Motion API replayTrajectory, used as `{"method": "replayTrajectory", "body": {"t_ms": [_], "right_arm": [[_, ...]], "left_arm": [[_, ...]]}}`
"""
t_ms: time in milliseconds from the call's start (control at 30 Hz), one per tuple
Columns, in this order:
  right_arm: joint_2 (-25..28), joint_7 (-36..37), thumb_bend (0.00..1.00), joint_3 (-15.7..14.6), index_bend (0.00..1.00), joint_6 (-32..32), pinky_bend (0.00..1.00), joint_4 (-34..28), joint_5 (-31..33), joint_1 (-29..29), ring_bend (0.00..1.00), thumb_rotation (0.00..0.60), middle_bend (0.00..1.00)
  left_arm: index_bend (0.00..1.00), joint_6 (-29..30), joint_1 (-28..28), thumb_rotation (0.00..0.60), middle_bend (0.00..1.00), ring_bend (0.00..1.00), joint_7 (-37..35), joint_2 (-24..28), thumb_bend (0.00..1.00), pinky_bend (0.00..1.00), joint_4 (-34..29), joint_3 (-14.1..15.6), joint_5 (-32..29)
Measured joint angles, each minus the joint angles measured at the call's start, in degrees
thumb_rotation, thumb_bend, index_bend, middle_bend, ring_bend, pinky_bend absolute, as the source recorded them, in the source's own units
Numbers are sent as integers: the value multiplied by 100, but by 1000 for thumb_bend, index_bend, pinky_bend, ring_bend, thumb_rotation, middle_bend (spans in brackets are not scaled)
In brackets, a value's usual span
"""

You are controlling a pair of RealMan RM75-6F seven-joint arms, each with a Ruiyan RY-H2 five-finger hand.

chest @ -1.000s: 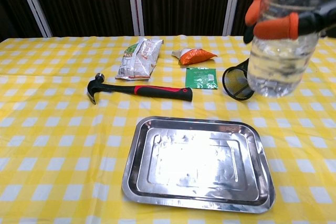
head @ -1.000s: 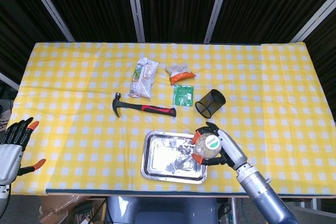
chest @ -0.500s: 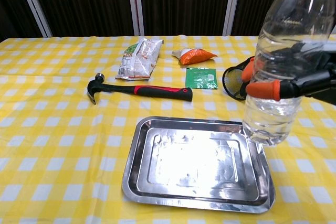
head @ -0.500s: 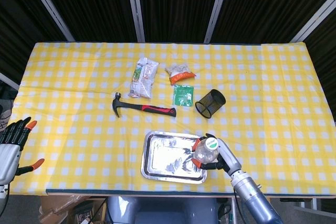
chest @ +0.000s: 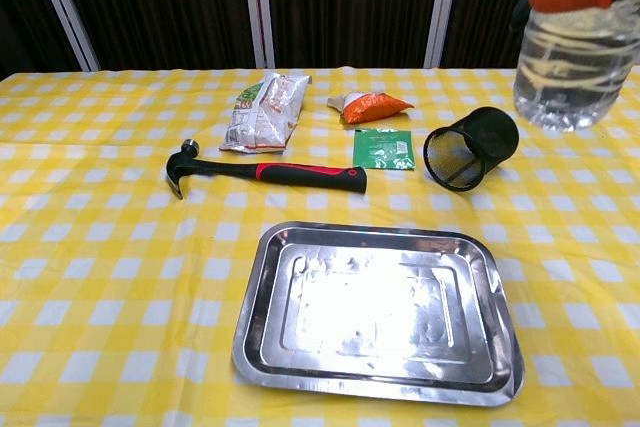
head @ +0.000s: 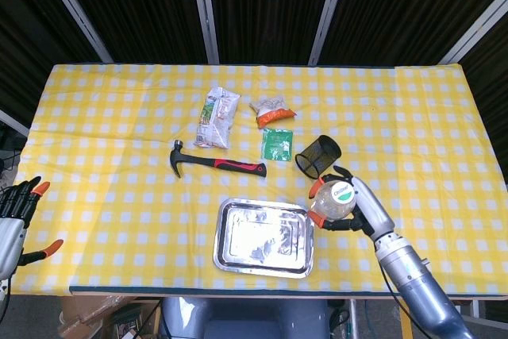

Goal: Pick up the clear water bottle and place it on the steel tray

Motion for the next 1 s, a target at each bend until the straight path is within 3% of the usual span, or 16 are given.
{"method": "replayTrajectory", "body": {"t_ms": [300, 467, 667, 833, 1000], "right_arm": [[1453, 849, 1000, 703, 957, -1226, 0, -4, 814, 412, 366, 600, 779], [1706, 1174, 1000, 786, 957, -1625, 0, -4, 899, 465, 366, 600, 779], [1339, 1339, 1000, 469, 957, -1684, 0, -5, 624, 284, 366, 600, 779], [483, 1094, 1000, -123, 958, -1336, 0, 54, 537, 126, 366, 600, 779], [-509, 941, 1000, -597, 957, -972, 0, 500, 364, -19, 366, 600, 780]], "left_arm": [[54, 0, 6, 600, 0, 0, -23, 10, 164, 0, 8, 11, 26], [54, 11, 16, 600, 0, 0, -32, 15, 164, 0, 8, 13, 33], [54, 23, 22, 600, 0, 0, -26, 17, 164, 0, 0, 22, 60], [54, 14, 23, 600, 0, 0, -22, 18, 164, 0, 1, 16, 38], [54, -11, 15, 600, 0, 0, 13, 8, 164, 0, -1, 11, 20]]}}
